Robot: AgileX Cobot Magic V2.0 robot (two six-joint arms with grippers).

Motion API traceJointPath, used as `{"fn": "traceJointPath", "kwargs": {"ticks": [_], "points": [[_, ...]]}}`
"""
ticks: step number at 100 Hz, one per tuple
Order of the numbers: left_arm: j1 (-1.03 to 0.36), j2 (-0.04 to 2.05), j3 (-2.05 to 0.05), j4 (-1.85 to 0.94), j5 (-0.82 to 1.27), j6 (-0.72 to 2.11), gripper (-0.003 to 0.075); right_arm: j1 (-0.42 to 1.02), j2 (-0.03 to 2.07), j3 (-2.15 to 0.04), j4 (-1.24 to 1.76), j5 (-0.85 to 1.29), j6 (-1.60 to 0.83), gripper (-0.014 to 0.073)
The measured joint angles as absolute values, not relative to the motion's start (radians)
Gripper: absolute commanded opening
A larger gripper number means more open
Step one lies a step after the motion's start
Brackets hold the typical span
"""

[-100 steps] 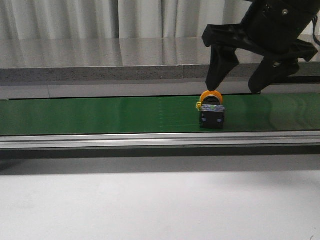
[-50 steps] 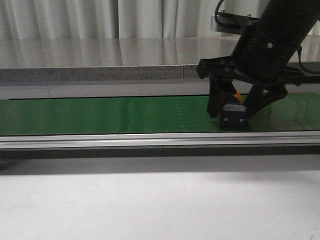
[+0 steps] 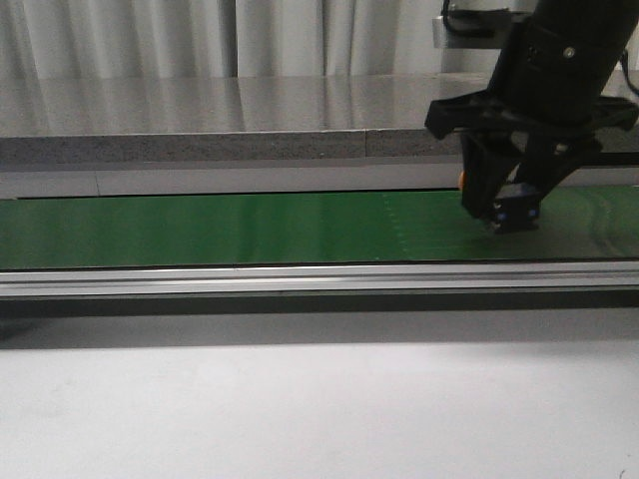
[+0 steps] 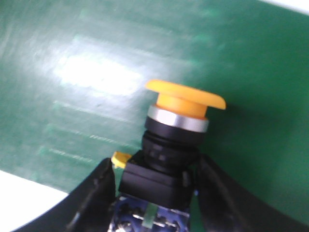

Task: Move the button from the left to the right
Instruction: 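Lift the button with the right gripper and carry it over the green tray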

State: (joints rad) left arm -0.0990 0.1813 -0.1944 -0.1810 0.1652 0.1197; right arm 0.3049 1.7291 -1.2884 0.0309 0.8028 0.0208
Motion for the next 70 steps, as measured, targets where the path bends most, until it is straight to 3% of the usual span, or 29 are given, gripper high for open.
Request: {"fn": "traceJointPath", "kwargs": {"ticks": [70], "points": [[-0.099,0.181,-0.194,-0.181,0.165,0.120,-0.0020,-0.204,1.678,-1.375,-0.086,0.777,-0.014,0.0199]]}}
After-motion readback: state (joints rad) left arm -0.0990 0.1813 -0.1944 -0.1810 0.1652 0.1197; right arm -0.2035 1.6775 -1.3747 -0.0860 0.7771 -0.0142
